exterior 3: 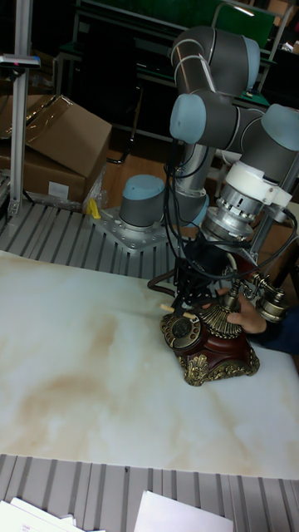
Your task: Dial a number on an old rotary phone
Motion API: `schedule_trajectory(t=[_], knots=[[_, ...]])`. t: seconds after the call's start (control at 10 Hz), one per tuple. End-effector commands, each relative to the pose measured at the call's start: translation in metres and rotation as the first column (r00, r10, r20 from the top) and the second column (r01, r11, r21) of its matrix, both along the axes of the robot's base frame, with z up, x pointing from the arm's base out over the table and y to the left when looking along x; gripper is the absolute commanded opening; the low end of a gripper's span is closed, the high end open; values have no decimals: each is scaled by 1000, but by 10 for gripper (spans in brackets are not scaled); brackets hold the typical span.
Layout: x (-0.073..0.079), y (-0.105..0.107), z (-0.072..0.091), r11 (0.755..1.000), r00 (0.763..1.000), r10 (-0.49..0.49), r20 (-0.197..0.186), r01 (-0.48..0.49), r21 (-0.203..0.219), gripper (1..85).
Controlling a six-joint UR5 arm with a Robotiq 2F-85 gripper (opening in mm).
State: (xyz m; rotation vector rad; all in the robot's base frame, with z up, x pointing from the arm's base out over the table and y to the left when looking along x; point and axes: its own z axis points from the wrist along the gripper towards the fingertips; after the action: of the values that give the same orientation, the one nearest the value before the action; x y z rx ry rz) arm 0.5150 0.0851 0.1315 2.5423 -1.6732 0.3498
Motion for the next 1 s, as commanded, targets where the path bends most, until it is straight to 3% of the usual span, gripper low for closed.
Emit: schedule_trajectory(t=[0.0, 0.9], knots=[[-4, 2, 1, 1000, 1000, 0, -5, 0, 14, 13], [0, 10, -9, 1000, 1000, -19, 11, 19, 3, 13]])
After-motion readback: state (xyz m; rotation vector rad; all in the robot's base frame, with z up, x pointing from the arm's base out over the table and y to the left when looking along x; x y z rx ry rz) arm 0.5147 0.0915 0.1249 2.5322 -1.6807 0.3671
